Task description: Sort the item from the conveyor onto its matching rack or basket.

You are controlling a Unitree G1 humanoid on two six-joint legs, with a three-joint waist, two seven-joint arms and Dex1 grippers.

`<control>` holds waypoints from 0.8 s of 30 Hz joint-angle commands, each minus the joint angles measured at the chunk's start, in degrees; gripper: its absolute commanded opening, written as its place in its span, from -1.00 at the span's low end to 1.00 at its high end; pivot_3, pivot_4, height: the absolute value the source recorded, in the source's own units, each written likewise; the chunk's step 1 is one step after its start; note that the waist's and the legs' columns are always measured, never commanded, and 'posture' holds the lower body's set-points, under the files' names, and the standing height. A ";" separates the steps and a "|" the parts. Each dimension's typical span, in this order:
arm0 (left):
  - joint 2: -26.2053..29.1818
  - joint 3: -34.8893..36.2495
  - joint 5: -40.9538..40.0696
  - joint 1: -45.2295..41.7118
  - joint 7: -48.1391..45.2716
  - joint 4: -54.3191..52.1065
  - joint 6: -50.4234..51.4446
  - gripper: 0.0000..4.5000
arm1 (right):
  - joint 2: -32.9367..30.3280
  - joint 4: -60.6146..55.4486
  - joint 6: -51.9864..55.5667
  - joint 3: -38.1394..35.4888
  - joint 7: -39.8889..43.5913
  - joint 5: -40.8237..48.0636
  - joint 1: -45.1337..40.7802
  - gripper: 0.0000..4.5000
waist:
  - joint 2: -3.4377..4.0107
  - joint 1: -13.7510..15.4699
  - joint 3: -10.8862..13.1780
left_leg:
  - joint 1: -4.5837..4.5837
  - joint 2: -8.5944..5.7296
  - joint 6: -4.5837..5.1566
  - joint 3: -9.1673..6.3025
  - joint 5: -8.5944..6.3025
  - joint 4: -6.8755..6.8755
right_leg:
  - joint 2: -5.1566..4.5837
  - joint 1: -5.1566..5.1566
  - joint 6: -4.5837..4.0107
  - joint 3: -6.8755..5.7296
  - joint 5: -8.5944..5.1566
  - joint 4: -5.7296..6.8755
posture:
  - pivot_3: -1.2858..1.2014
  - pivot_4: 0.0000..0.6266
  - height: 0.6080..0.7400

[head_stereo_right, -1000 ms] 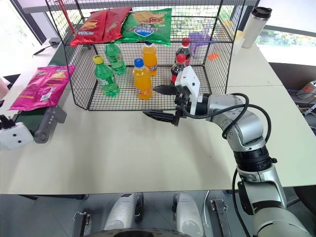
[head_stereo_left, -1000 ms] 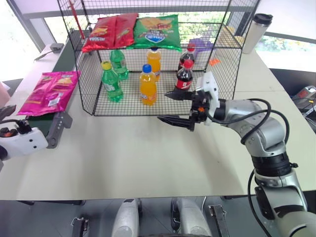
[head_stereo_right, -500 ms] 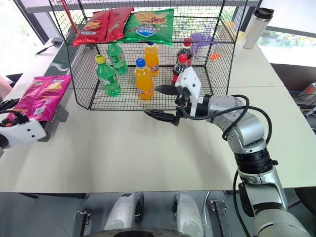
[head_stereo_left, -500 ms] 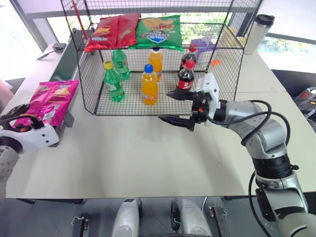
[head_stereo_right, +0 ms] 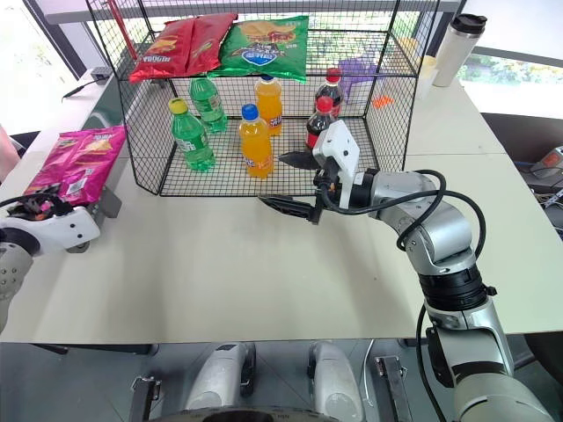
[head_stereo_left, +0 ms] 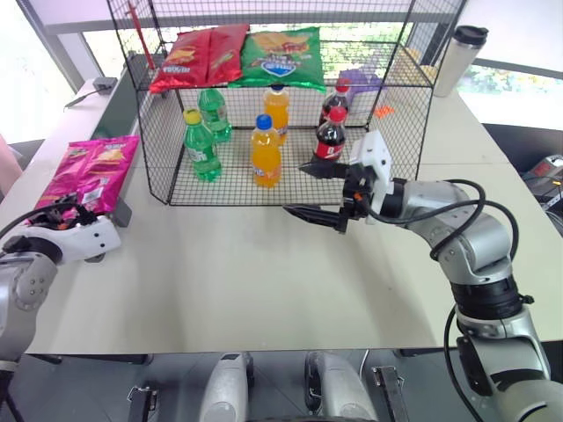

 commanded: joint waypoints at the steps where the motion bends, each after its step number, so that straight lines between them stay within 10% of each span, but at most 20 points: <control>1: 0.44 0.30 0.79 -1.64 2.12 -0.64 -0.03 -0.96 | -0.30 -2.38 -1.23 -1.57 -0.27 0.12 -0.36 1.00 | -0.01 0.08 0.00 | -0.01 0.00 0.00 -0.02 0.00 0.00 | 0.00 0.00 0.00 -0.01 0.00 0.00 | 0.03 -0.52 1.00; 12: 2.19 5.89 -1.87 -1.42 0.09 -4.61 2.17 -0.99 | -0.01 -1.69 -2.18 -1.36 -0.73 -0.33 0.27 1.00 | -0.06 0.10 0.02 | -0.02 0.00 0.00 -0.04 0.00 0.05 | 0.00 0.01 0.00 -0.02 0.00 0.04 | 0.03 -0.52 1.00; 18: -0.63 20.33 -24.80 -0.48 -18.70 -21.42 11.71 -0.99 | 0.39 0.35 -3.61 -1.24 -0.37 -1.01 0.29 1.00 | -0.13 -0.12 0.02 | -0.04 0.01 0.00 -0.02 0.00 0.05 | -0.04 0.00 0.00 0.00 0.00 0.01 | 0.03 -0.52 1.00; 24: 2.47 39.55 -55.10 -10.16 -33.43 -32.06 46.25 -0.99 | 2.12 3.05 -2.69 -2.75 0.40 1.98 -0.98 1.00 | -0.26 -0.41 0.05 | -0.03 0.01 0.01 -0.19 0.01 0.17 | 0.11 0.01 0.03 -0.03 0.00 0.21 | 0.03 -0.52 1.00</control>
